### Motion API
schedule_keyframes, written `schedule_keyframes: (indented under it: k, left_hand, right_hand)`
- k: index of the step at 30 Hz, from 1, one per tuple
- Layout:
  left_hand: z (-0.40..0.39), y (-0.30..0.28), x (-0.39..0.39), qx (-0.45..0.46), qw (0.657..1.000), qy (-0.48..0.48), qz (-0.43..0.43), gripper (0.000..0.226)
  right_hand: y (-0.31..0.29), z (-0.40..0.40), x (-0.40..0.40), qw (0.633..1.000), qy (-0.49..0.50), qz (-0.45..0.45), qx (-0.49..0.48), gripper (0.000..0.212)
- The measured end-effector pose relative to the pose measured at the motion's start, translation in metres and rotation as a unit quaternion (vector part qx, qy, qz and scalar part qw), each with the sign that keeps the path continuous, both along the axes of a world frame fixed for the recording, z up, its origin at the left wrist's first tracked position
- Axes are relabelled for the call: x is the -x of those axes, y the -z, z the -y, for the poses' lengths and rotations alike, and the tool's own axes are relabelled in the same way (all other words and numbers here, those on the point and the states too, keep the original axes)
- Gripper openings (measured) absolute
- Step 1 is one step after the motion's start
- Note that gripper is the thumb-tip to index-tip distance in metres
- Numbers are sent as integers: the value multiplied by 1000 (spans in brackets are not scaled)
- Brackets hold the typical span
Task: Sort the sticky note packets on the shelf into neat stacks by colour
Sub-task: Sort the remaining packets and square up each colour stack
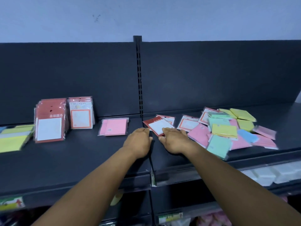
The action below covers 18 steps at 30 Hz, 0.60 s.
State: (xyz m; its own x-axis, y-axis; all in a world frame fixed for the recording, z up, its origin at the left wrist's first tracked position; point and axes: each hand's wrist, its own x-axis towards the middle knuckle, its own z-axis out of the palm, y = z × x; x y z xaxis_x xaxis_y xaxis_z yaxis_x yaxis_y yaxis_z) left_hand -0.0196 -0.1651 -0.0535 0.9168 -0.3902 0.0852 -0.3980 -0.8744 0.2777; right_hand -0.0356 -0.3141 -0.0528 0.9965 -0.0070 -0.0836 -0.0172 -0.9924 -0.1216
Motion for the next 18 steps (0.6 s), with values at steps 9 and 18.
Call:
schedule_keyframes:
  k: [9, 18]
  left_hand:
    - [10, 10, -24, -4, 998, -56, -32, 43]
    - [26, 9, -58, -4, 996, -80, -45, 67]
  right_hand:
    - [-2, 7, -24, 995, 41, 90, -8, 33]
    - [2, 10, -45, 997, 71, 11, 29, 33]
